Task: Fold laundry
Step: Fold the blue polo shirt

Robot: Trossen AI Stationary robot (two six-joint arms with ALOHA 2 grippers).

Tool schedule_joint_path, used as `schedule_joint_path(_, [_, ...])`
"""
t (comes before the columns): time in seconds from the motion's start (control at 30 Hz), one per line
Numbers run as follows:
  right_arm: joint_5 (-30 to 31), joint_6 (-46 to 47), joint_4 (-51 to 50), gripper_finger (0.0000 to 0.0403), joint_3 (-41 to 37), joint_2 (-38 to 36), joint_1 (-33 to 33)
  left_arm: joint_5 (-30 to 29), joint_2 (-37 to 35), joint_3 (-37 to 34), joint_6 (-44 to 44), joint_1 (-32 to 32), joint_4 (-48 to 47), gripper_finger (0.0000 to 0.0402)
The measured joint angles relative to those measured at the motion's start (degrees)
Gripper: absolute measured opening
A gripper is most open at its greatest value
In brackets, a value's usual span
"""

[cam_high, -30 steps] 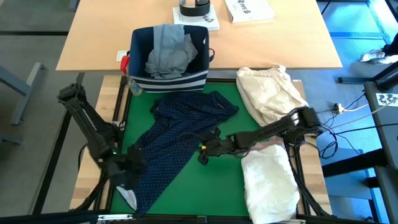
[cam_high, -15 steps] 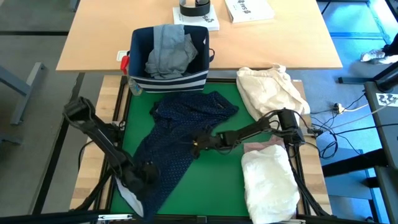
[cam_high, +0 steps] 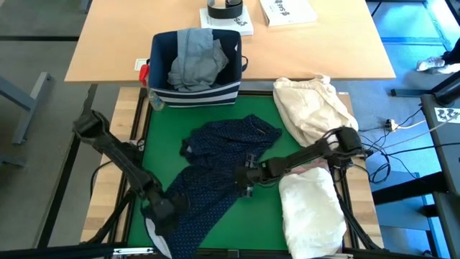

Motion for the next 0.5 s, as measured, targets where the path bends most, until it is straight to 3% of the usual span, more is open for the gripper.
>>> schedule_joint_path(0.1, [0.5,1.4,-0.8,0.0195,0.1,-5.5,-0.8,0.0,-7.3,0.0,1.2,3.0,-7.2,0.0125])
schedule_joint_path(0.2, [0.9,1.9,-3.3,0.0195,0.2,-11.3,-2.3,-3.8,-15.6,0.0,1.5,6.9,-14.1,0.0125])
schedule_joint_path(0.37, [4.6,-0.4,-10.9,0.0195,0.3,-21.4,-4.6,-18.0,-25.8,0.0,2.6,14.5,-21.1,0.0125])
schedule_joint_path(0.5, [11.3,-4.6,-15.9,0.0195,-1.6,-25.8,-8.7,-28.6,-28.6,0.0,2.7,21.9,-22.9,0.0125])
